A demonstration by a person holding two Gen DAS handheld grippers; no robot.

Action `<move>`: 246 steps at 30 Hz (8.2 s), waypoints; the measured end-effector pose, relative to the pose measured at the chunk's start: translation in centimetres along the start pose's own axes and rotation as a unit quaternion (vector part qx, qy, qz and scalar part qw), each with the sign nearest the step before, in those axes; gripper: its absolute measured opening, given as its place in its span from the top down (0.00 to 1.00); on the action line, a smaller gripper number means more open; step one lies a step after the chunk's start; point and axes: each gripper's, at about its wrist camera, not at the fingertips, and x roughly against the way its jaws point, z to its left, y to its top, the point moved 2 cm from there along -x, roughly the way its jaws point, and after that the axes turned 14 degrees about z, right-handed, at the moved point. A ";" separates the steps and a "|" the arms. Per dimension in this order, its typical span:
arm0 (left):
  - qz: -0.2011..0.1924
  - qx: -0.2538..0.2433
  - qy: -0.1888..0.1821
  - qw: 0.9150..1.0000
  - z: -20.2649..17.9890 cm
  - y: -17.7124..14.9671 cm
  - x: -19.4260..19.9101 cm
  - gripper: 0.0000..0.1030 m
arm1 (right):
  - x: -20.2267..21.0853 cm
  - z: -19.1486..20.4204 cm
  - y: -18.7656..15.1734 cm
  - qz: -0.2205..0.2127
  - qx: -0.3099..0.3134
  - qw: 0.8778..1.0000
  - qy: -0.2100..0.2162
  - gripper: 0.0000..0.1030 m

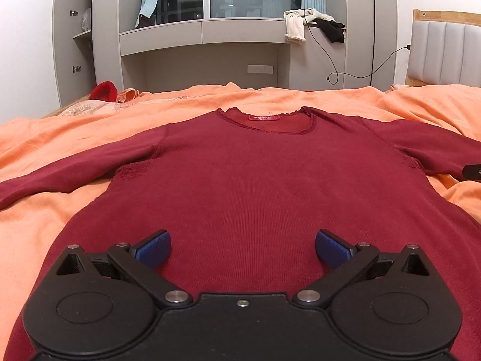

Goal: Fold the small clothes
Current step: 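Move the right tool toward the cuff of one shirt sleeve, then close the right tool on the sleeve cuff, then lift the sleeve with the right tool and lay it across the shirt body, then open the right tool to release the folded sleeve, then close the left tool on the cuff of the other sleeve, then lift the sleeve with the left tool and fold it across the shirt body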

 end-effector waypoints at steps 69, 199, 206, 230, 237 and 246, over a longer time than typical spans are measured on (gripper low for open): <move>-0.009 0.020 -0.003 1.000 0.6 -0.4 0.2 0.01 | 2.0 -17.8 2.1 -0.192 -0.236 0.947 -0.104 0.91; -0.129 0.480 -0.023 0.868 35.1 -2.9 4.5 0.01 | 4.5 6.6 -2.8 -0.063 0.121 0.944 0.299 0.00; -0.113 0.484 -0.081 0.864 35.1 -2.8 3.7 0.03 | 3.7 7.6 -3.3 -0.046 0.131 0.945 0.298 0.00; -0.223 0.552 0.076 0.800 37.0 -2.3 4.0 0.95 | 2.9 7.7 -3.4 -0.023 0.123 0.947 0.297 0.00; -0.267 0.399 0.075 0.874 30.8 4.0 6.4 0.95 | 2.9 7.7 -3.3 -0.022 0.120 0.948 0.294 0.00; -0.290 0.185 0.013 0.939 17.6 10.5 8.0 0.94 | 2.8 7.4 -3.3 -0.016 0.113 0.953 0.280 0.00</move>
